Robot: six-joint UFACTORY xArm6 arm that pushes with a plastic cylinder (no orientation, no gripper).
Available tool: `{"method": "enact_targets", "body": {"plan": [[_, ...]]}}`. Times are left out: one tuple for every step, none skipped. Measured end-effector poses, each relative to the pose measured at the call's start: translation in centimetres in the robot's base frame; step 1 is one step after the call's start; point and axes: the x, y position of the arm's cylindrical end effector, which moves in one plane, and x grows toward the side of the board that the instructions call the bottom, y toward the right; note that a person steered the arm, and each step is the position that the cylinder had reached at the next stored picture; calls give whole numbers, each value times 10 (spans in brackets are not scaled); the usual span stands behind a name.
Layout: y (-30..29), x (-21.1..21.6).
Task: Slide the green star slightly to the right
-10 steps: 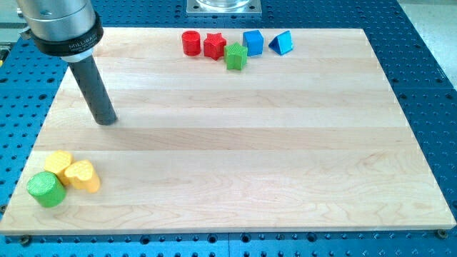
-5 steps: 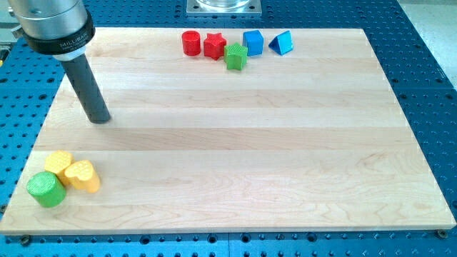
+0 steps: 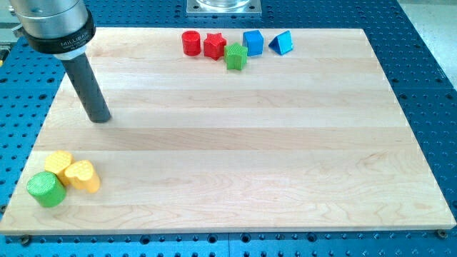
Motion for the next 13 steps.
{"method": "enact_targets", "body": {"plan": [[20,8],[126,8],[208,5],[222,5],[222,5],[244,-22],[347,-102],[426,-161],[404,-189],[359,-182],[309,-128],[250,-101],[160,-76]]}}
